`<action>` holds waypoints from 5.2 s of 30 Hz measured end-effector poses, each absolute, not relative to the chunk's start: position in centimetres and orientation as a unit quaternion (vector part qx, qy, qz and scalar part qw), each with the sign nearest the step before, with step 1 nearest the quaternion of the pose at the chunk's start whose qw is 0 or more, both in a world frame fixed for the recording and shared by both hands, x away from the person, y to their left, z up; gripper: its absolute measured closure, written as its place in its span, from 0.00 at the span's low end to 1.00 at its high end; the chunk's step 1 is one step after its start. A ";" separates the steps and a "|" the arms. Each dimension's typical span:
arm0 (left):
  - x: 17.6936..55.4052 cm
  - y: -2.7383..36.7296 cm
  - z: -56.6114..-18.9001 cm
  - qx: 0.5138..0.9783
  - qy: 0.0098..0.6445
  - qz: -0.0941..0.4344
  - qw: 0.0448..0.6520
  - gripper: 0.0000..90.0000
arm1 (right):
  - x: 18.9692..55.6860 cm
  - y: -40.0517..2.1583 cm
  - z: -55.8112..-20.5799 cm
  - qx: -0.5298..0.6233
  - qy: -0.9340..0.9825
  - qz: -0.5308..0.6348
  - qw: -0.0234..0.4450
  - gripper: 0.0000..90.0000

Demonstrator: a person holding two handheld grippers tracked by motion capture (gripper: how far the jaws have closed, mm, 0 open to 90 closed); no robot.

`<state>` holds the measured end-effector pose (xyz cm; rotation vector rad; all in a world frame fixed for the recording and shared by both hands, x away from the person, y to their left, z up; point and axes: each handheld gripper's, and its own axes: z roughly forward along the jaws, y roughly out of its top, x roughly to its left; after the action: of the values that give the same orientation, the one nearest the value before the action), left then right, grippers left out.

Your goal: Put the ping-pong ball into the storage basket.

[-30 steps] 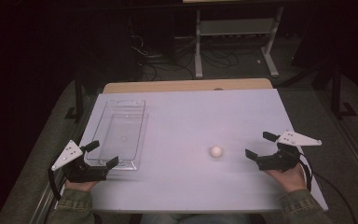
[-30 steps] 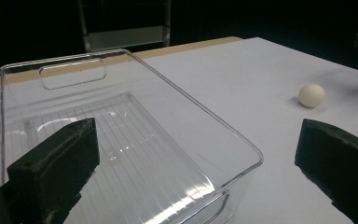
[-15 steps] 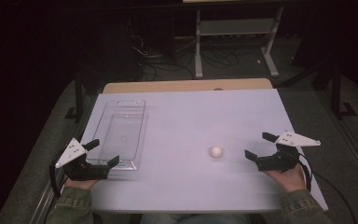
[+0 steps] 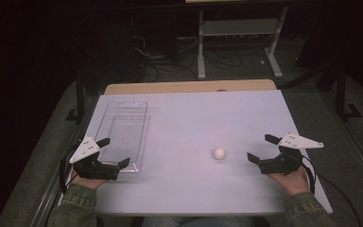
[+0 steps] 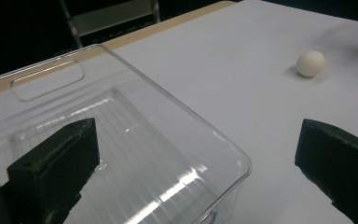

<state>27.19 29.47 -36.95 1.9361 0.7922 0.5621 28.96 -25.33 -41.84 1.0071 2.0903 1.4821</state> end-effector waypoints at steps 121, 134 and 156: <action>36.2 7.3 -38.6 0.942 0.112 0.080 0.306 0.00 | 27.9 -25.1 -41.1 0.318 0.750 0.551 0.181 0.00; 36.9 4.3 -39.0 0.945 0.090 0.066 0.308 0.00 | 27.6 -25.1 -41.0 0.317 0.749 0.555 0.176 0.00; 37.9 0.9 -40.9 0.954 0.069 0.056 0.286 0.00 | 27.7 -25.1 -41.1 0.312 0.748 0.560 0.171 0.00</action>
<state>37.87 0.87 -40.91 2.5502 0.1836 0.1492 27.66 -25.07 -41.14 0.8862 2.1241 1.5909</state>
